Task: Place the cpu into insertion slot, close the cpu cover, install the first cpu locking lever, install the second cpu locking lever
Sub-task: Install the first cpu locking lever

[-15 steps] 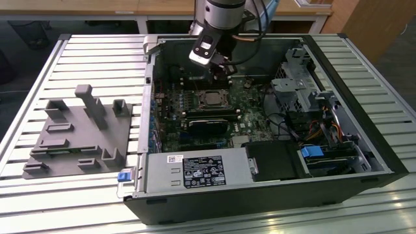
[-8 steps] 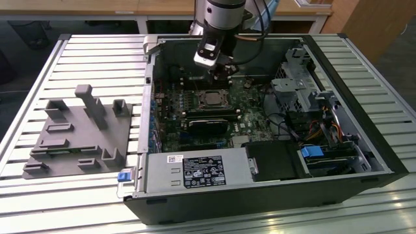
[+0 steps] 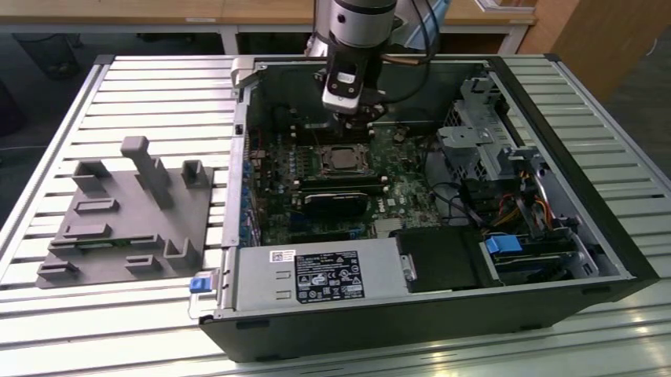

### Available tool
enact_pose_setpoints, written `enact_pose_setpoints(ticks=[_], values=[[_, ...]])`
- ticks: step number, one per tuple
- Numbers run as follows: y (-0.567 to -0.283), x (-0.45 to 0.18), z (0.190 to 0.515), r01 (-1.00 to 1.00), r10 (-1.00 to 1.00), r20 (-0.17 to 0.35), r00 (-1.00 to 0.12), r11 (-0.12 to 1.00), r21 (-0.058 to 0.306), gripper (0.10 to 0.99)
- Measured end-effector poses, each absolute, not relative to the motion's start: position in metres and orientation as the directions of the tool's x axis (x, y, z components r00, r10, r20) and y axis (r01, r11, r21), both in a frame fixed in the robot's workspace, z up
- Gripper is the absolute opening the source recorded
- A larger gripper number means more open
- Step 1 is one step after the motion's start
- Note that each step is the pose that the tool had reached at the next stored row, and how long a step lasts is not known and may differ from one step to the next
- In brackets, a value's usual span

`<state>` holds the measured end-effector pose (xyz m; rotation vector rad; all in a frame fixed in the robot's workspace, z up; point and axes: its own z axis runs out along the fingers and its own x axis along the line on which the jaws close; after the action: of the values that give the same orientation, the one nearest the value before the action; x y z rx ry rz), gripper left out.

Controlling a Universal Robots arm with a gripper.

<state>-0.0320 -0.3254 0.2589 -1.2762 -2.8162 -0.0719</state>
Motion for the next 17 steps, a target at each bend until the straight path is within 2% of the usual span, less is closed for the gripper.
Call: enact_pose_setpoints(ticks=[17], values=[[-0.3254,-0.032,0.2577,0.551,0.55,0.047,-0.834,0.833,0.038,0.122]])
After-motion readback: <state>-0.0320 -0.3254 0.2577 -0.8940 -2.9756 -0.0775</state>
